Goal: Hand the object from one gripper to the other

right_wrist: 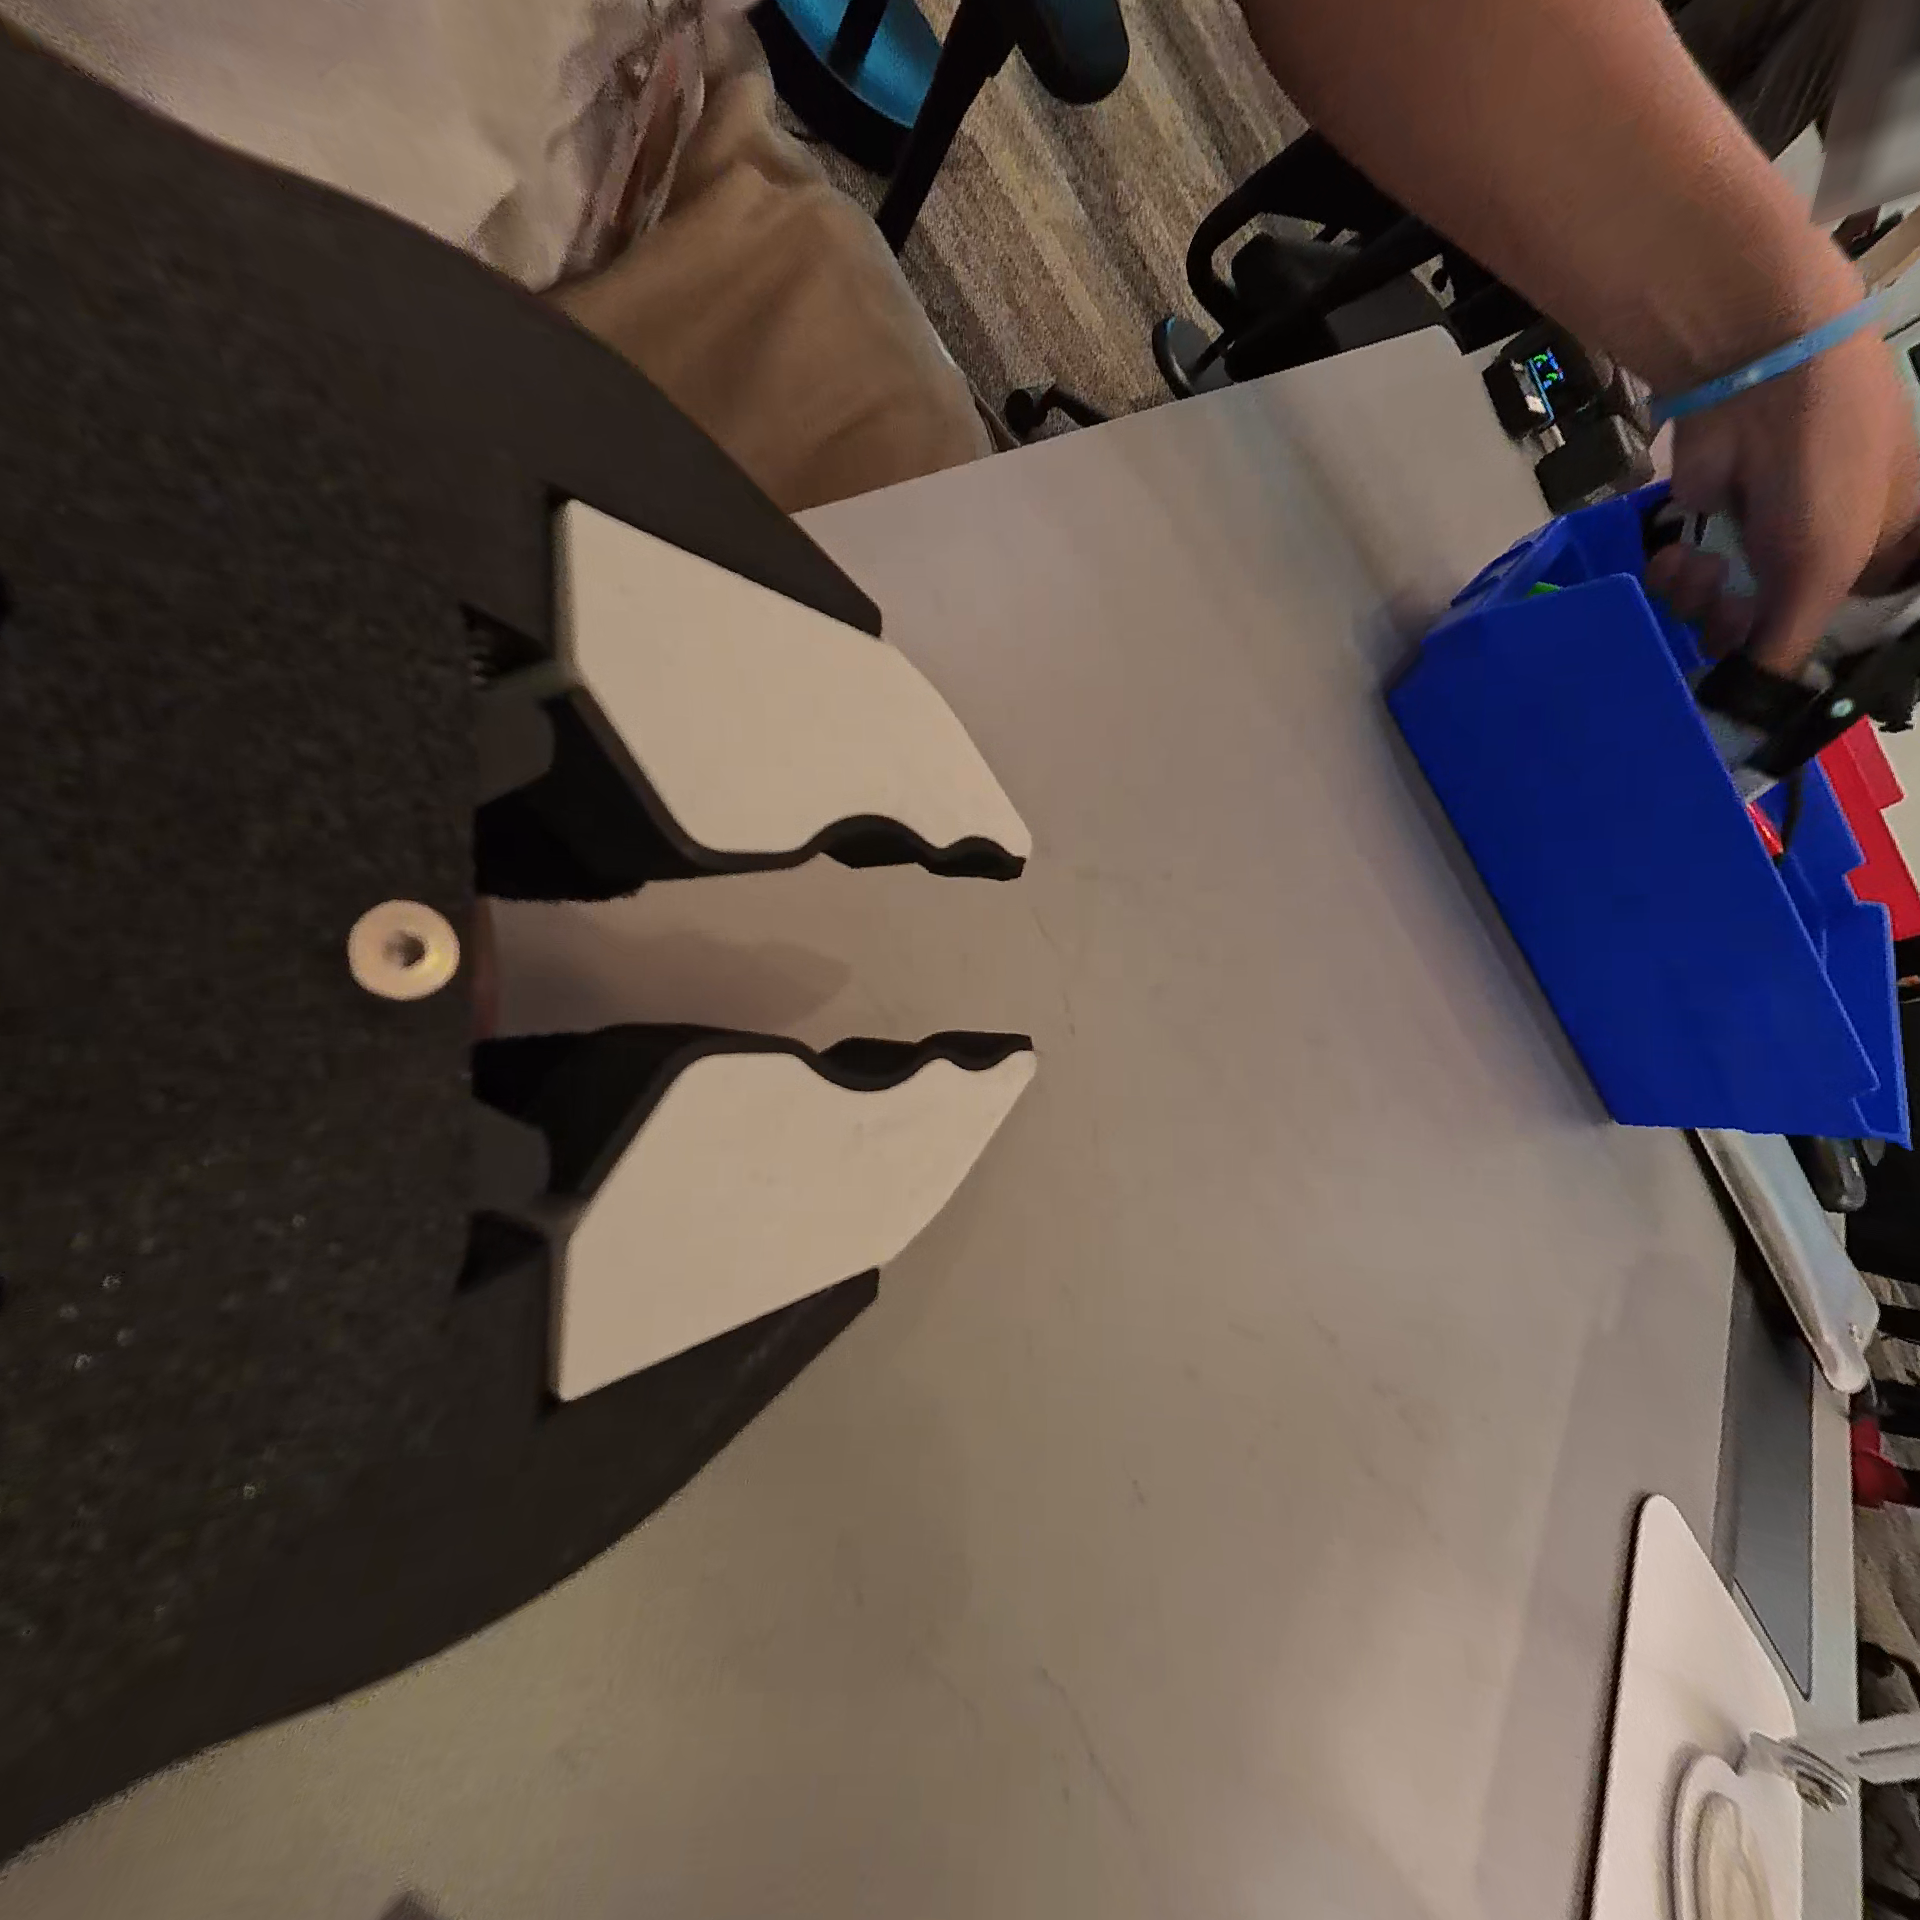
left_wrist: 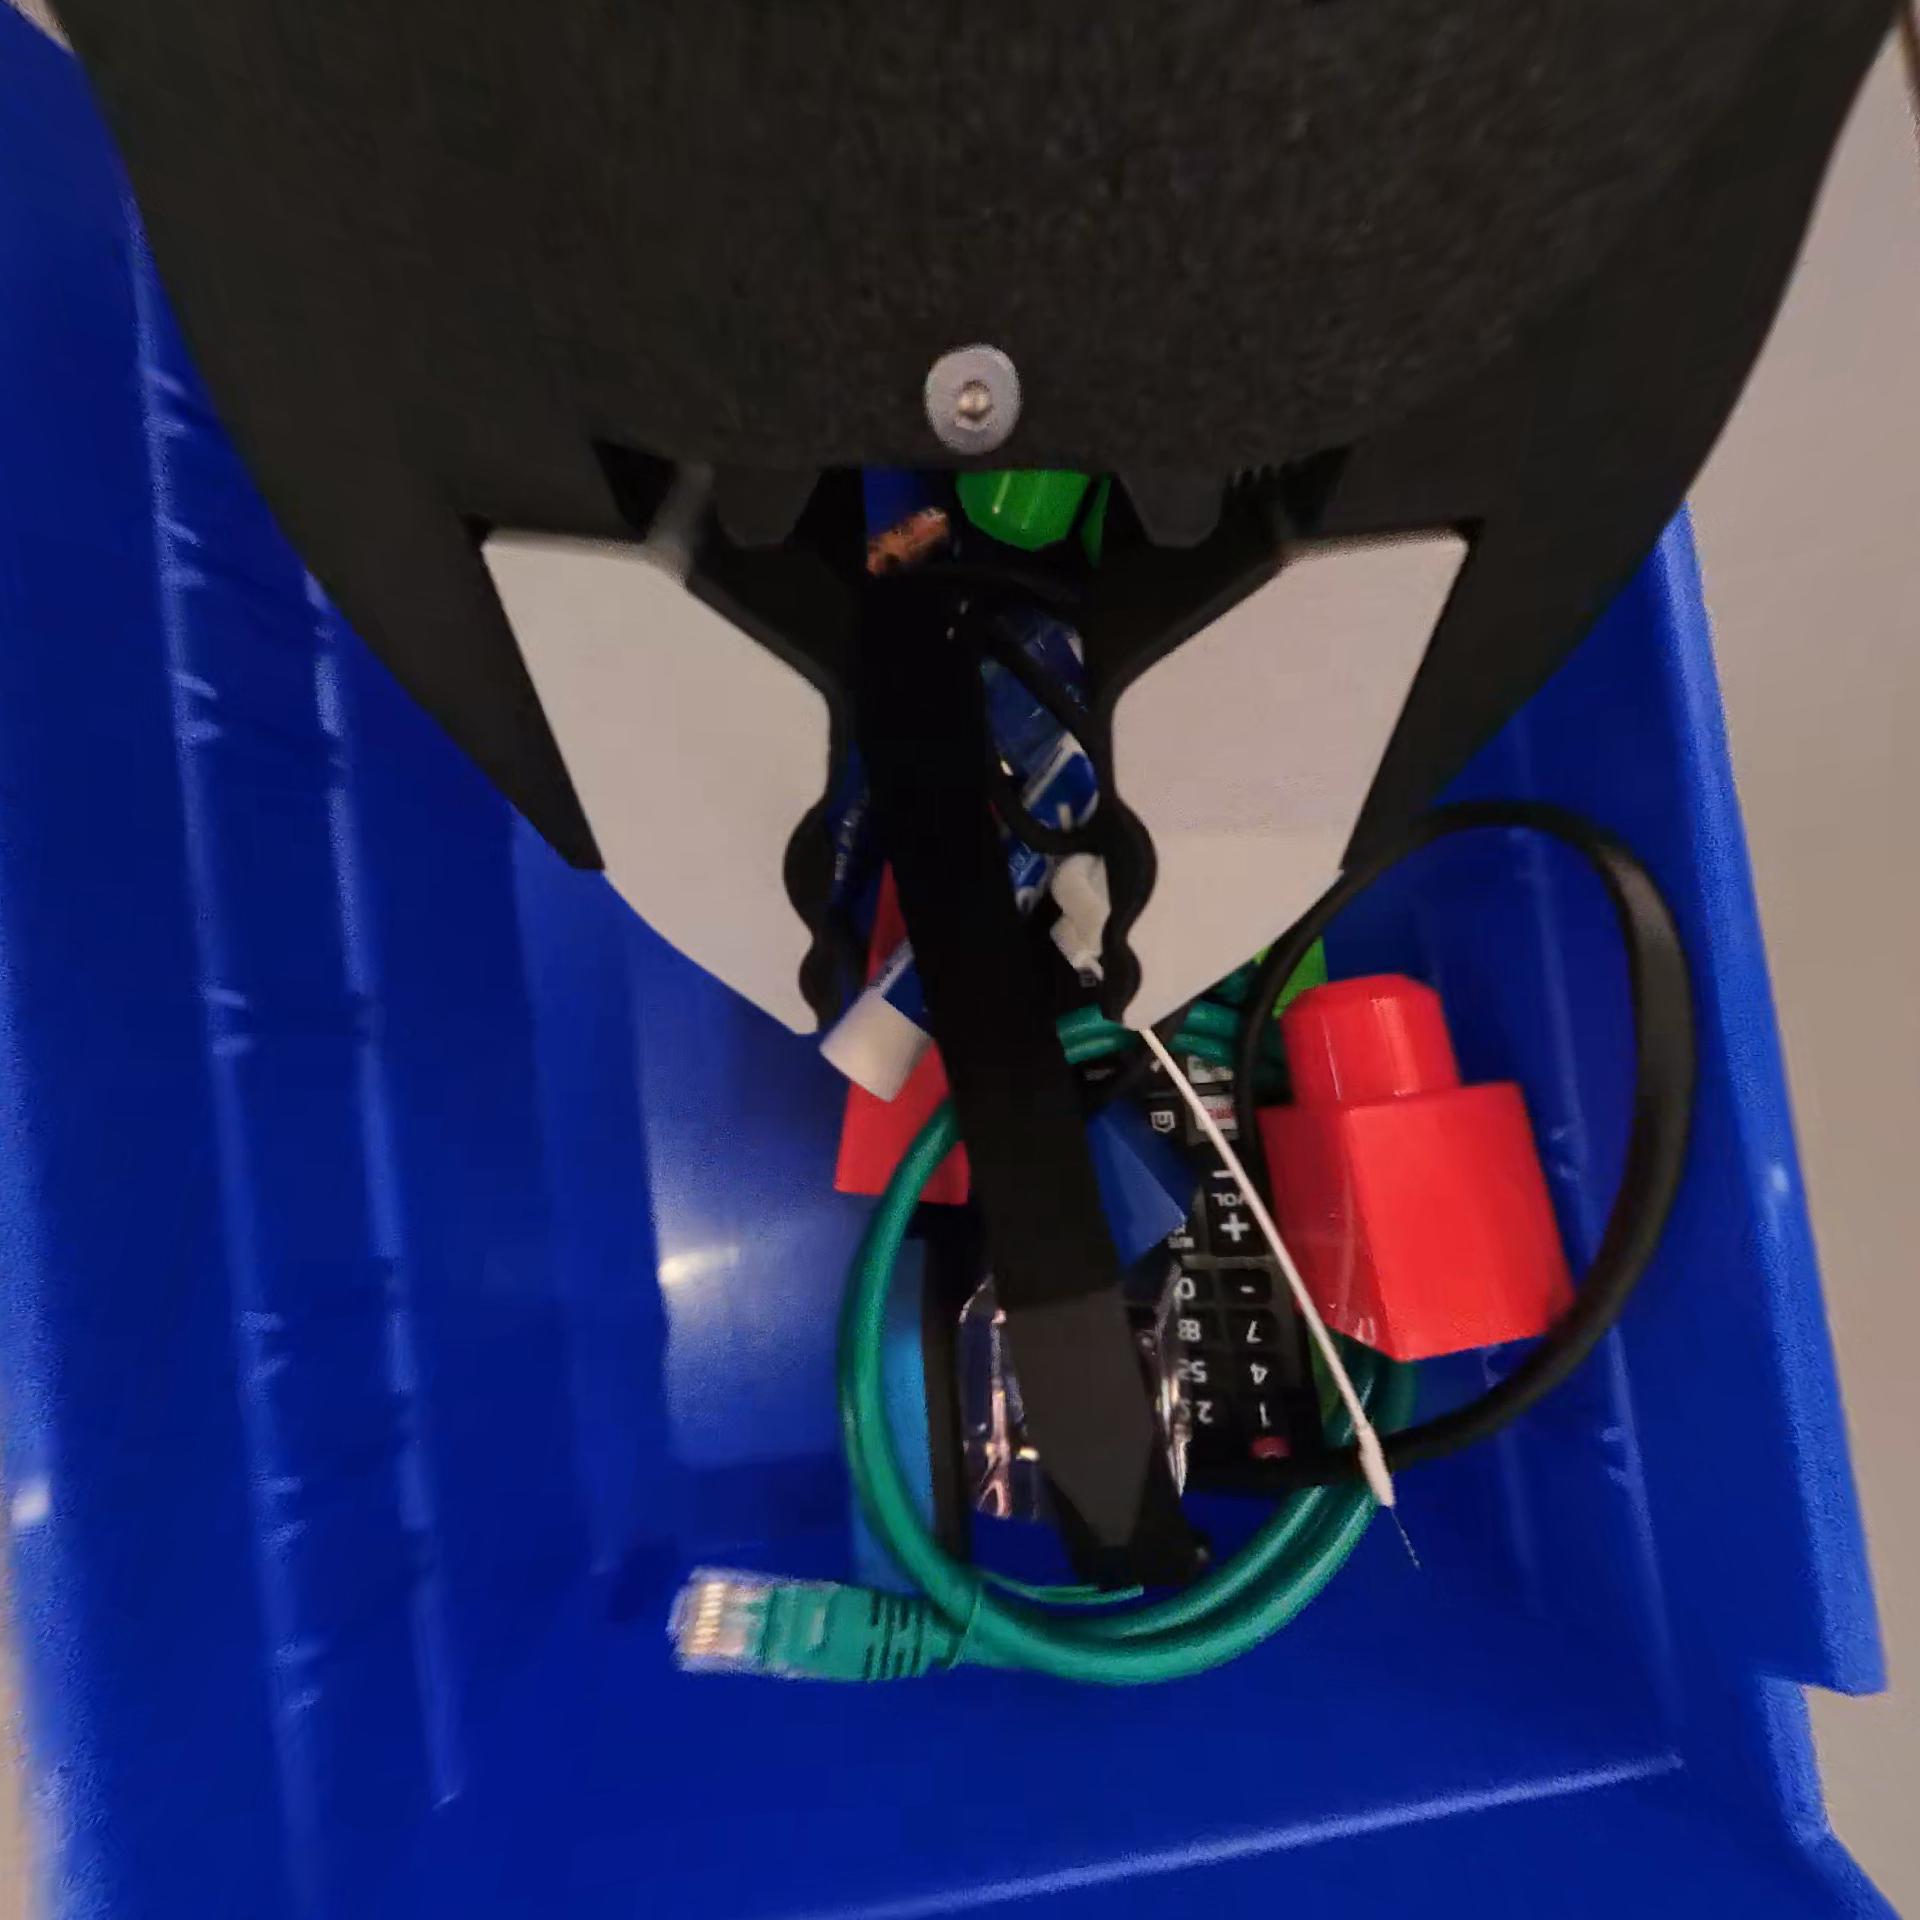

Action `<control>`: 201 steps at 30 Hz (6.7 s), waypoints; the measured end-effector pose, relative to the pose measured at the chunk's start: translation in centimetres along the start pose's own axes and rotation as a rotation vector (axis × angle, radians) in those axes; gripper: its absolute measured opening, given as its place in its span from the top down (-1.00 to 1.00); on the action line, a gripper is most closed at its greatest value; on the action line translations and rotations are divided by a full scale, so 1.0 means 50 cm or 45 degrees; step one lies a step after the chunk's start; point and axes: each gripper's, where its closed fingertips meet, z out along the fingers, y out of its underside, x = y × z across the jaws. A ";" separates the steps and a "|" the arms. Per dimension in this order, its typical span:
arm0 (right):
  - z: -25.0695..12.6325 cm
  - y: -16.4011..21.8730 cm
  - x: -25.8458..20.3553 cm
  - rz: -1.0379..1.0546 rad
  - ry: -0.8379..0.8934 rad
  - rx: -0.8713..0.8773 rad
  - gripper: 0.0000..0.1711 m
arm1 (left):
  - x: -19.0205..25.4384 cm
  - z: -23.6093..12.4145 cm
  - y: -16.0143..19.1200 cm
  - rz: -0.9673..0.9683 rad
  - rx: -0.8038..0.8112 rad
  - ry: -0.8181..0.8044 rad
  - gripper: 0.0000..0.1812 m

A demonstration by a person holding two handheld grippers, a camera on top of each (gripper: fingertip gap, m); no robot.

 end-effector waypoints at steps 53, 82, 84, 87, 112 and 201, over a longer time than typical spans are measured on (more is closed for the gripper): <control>0.036 -0.235 -0.034 0.166 -0.368 0.440 0.96 | 0.748 -0.312 0.206 0.631 0.966 0.516 0.70; -0.062 -0.292 -0.041 0.817 -0.955 1.044 0.96 | 0.719 -0.428 0.184 -0.119 0.995 1.824 0.32; -0.055 -0.288 -0.040 0.782 -0.911 1.025 0.96 | 0.716 -0.431 0.184 -0.122 1.000 1.828 0.33; -0.053 -0.287 -0.037 0.768 -0.887 1.021 0.95 | 0.717 -0.429 0.187 -0.117 0.986 1.824 0.33; -0.015 -0.263 -0.031 0.691 -0.725 0.891 0.96 | 0.669 -0.384 0.173 -0.296 0.906 1.810 0.94; 0.203 -0.116 -0.126 -0.083 0.438 0.091 0.67 | 0.630 -0.270 0.096 -0.047 0.982 1.165 0.83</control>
